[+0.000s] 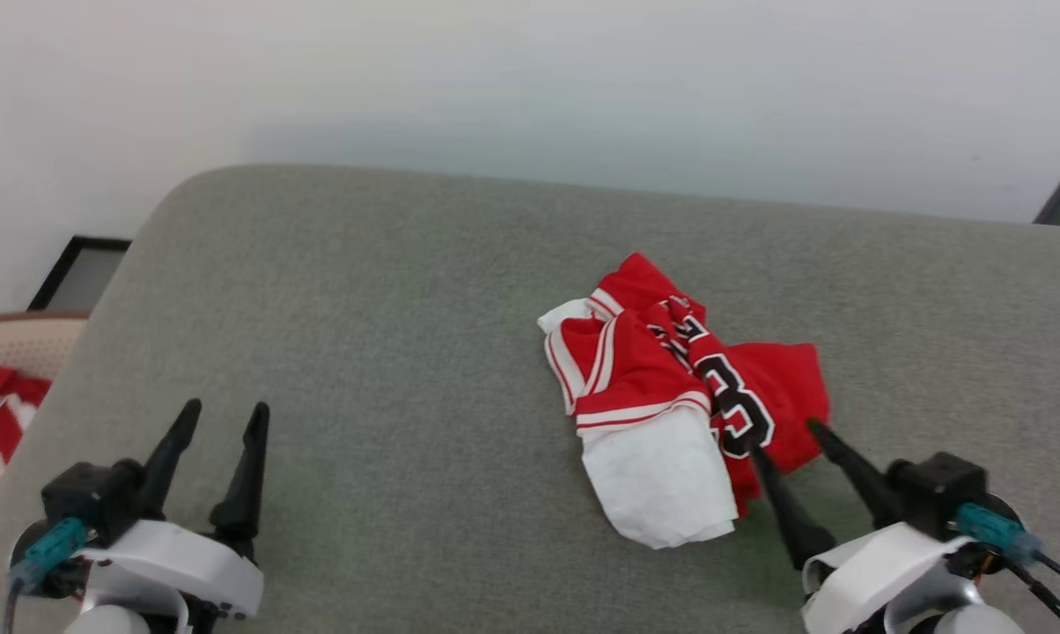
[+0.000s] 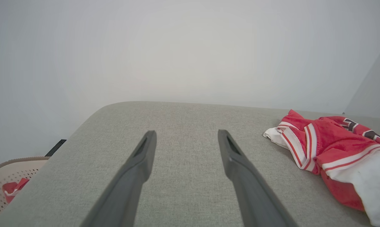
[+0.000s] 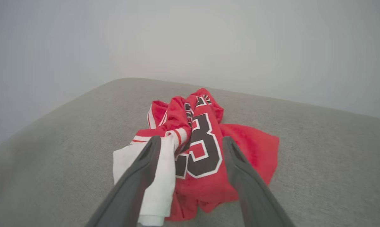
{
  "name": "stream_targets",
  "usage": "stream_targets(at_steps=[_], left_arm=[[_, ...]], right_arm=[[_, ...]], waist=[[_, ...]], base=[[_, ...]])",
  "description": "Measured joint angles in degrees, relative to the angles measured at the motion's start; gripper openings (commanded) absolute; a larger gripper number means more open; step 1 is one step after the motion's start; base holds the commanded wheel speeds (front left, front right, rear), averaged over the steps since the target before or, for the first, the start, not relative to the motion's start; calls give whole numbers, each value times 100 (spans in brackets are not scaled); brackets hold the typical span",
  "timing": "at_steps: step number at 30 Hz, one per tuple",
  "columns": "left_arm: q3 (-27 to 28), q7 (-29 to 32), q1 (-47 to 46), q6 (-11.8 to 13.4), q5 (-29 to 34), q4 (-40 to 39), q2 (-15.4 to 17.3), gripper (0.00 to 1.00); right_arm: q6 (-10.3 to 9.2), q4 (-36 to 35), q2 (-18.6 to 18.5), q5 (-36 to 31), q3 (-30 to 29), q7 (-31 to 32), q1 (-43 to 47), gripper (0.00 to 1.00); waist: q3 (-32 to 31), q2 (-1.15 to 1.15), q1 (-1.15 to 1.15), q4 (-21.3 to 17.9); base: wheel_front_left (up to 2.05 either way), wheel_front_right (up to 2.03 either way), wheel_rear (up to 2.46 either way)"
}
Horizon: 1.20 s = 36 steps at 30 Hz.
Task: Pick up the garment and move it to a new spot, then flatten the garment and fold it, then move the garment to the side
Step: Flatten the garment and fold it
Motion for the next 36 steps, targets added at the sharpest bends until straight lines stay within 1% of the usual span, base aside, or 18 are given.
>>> stream_targets(at_steps=[5,9,17,18,19,20,26,31,36], left_arm=[[-68,-5,-81,0,19,14,-86,100],[-118,-19,-133,-2,53,90,-165,100],[-175,-46,-287,-40,60,278,-266,100],[-188,-48,-323,-59,60,318,-287,100],[-192,-51,-342,-62,59,338,-300,100],[-197,-52,-359,-63,59,361,-303,100],[-203,-53,-429,-70,48,467,-311,100],[-181,-54,-433,-68,20,501,-305,100],[-168,-55,-432,-59,8,506,-288,100]], right_arm=[[0,76,-183,147,457,300,-138,100],[0,232,-264,203,628,587,-210,100],[0,670,-248,133,739,1099,-410,100],[0,798,-224,70,760,1212,-449,86],[0,861,-203,35,778,1271,-475,35],[0,886,-183,7,802,1284,-500,0],[0,910,-199,-74,804,1324,-616,0],[0,639,-293,0,472,1482,-594,0],[0,209,-528,8,99,1830,-416,0]], waist=[[175,0,0,194],[290,0,0,336],[458,0,0,531],[487,0,0,559],[500,0,0,570],[513,0,0,577],[550,0,0,566],[550,0,0,494],[542,0,0,399]], base=[[0,0,0],[0,0,0],[0,0,0],[0,0,0],[0,0,0],[0,0,0],[0,0,0],[0,0,0],[0,0,0]])
